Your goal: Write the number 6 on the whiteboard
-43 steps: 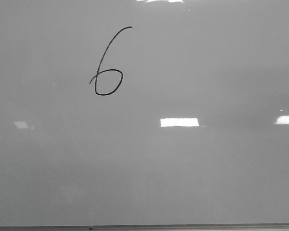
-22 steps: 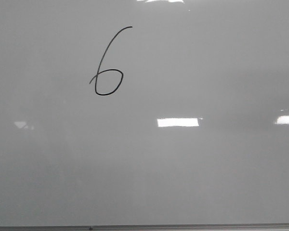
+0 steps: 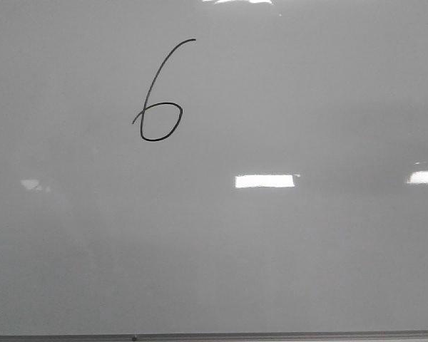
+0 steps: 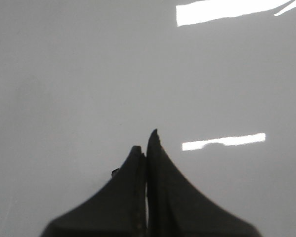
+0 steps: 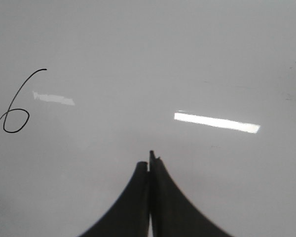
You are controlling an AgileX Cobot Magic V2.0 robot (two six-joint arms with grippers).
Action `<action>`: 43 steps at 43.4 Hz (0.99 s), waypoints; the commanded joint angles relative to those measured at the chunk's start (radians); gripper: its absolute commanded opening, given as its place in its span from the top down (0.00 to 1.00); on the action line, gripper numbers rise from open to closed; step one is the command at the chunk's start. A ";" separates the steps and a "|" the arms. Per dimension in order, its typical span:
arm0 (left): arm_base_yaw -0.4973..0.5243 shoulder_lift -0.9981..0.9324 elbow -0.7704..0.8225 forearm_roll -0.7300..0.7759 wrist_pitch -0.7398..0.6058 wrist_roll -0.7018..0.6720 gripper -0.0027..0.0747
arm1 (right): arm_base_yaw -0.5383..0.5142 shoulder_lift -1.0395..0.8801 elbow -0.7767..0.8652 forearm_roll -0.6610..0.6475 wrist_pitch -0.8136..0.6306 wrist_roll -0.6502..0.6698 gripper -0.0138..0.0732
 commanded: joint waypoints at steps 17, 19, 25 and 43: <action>-0.028 -0.067 0.090 0.181 -0.103 -0.239 0.99 | -0.006 0.013 -0.024 0.006 -0.075 -0.001 0.92; -0.043 -0.092 0.130 0.207 -0.117 -0.265 0.99 | -0.006 0.013 -0.024 0.006 -0.075 -0.001 0.92; -0.092 -0.119 0.236 0.267 -0.156 -0.334 0.99 | -0.006 0.013 -0.024 0.006 -0.075 -0.001 0.92; -0.116 -0.117 0.391 0.325 -0.222 -0.379 0.99 | -0.006 0.013 -0.024 0.006 -0.075 -0.001 0.92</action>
